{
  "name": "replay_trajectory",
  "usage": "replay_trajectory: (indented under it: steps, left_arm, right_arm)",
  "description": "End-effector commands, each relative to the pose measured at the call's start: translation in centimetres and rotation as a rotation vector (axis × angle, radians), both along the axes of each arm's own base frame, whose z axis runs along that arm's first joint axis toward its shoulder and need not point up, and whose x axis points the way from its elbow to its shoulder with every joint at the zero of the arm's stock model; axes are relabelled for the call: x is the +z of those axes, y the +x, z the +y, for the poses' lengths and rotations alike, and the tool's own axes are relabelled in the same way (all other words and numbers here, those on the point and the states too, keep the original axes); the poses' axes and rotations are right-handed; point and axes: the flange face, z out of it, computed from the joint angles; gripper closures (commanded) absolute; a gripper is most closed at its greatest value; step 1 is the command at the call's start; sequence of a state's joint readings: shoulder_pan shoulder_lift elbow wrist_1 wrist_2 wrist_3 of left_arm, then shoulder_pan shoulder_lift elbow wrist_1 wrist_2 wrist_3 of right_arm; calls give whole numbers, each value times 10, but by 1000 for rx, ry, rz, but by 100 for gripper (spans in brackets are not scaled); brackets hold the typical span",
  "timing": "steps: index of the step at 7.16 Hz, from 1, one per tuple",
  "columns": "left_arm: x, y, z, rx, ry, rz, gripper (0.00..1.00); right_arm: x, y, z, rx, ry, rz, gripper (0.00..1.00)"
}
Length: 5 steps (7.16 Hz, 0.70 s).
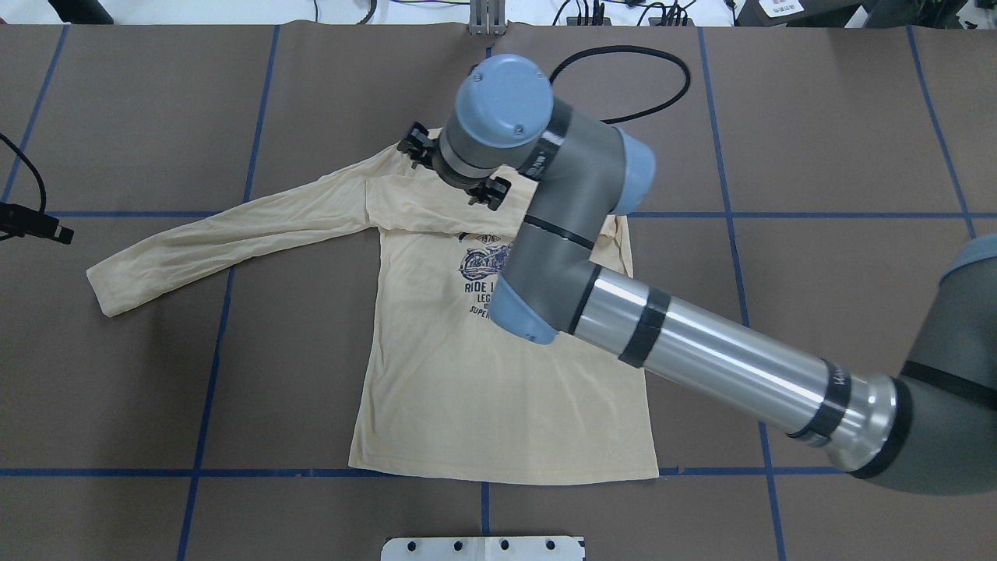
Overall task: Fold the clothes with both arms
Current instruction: 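Grasp the sleeve with the right gripper and fold it across the shirt body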
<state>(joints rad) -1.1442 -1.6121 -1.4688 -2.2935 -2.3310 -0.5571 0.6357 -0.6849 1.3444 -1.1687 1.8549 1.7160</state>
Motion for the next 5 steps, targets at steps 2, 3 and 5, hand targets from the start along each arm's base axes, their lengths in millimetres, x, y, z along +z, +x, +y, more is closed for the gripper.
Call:
replay_trajectory:
  steps: [2, 3, 5]
  left_arm:
    - [22, 40, 12, 34, -93, -13, 32]
    - [24, 47, 14, 45, -97, -15, 35]
    - [22, 49, 10, 45, -95, -14, 45]
  right_arm:
    - [95, 131, 18, -69, -41, -22, 1]
    - [116, 149, 21, -74, -55, -11, 1]
    - [123, 154, 23, -72, -53, -3, 1]
